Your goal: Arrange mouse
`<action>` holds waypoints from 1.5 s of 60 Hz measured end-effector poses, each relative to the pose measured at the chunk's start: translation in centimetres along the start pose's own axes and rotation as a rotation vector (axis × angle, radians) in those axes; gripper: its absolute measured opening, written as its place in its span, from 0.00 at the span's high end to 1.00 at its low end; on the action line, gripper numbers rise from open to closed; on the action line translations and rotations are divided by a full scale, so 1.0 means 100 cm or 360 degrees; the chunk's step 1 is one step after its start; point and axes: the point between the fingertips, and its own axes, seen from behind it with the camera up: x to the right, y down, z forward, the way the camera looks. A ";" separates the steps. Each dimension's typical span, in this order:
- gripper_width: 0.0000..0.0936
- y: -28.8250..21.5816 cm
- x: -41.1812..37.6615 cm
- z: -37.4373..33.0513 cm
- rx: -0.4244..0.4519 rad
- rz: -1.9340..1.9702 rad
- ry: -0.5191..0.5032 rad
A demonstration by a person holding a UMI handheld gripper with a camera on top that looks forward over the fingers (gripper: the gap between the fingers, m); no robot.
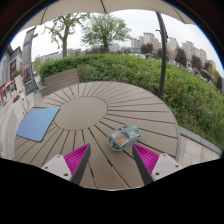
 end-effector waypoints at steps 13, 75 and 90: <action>0.08 -0.016 0.004 0.034 -0.0048 0.0041 -0.0012; 0.61 -0.217 -0.148 0.022 0.0121 -0.0001 -0.0235; 0.61 -0.167 -0.292 0.038 -0.0020 0.0012 -0.0335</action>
